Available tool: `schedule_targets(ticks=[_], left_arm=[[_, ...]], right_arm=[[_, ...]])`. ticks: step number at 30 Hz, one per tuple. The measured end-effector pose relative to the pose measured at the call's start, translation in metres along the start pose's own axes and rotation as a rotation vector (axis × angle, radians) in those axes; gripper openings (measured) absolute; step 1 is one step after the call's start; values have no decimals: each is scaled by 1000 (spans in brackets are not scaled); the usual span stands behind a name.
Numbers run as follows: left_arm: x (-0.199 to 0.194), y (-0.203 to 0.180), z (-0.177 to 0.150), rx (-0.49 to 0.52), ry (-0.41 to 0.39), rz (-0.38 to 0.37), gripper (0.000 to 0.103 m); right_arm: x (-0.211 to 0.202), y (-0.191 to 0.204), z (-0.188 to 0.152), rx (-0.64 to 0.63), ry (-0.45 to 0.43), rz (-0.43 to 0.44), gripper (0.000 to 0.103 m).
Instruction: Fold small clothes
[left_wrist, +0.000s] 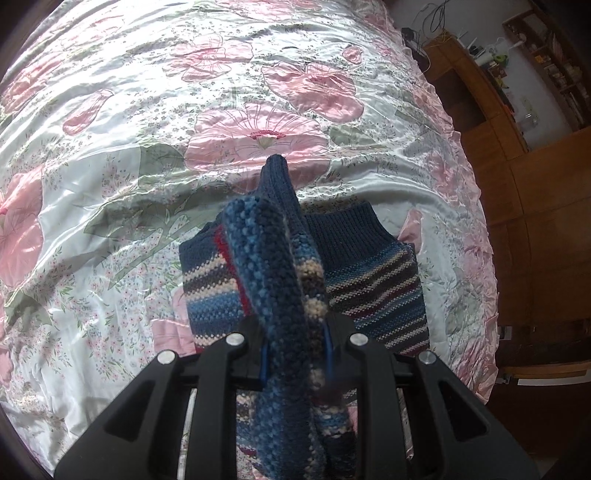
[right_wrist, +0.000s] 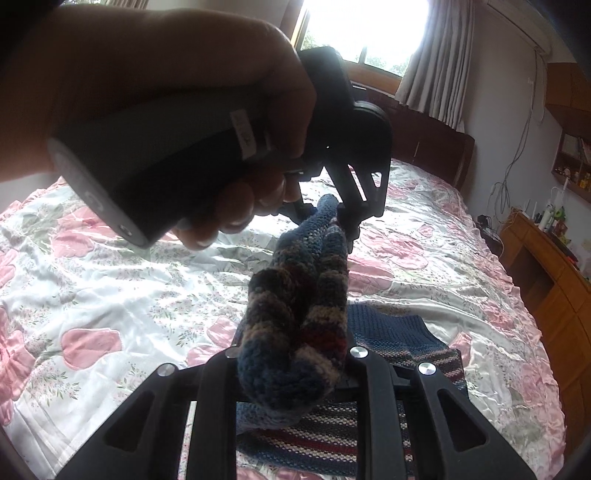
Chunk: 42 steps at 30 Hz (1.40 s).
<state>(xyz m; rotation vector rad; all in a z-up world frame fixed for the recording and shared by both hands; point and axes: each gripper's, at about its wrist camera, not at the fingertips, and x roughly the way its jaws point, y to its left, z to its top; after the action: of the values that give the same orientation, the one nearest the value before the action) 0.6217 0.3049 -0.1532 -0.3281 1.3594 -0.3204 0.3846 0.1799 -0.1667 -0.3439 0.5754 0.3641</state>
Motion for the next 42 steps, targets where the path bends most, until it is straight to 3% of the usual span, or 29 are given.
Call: schedule_targets(ticks=[24, 42], left_arm=[[69, -101, 19, 80, 63, 60, 19], [121, -146, 16, 118, 102, 124, 19]], right_arm=[[1, -108, -44, 127, 32, -34, 21], [8, -156, -84, 211, 63, -25, 21]])
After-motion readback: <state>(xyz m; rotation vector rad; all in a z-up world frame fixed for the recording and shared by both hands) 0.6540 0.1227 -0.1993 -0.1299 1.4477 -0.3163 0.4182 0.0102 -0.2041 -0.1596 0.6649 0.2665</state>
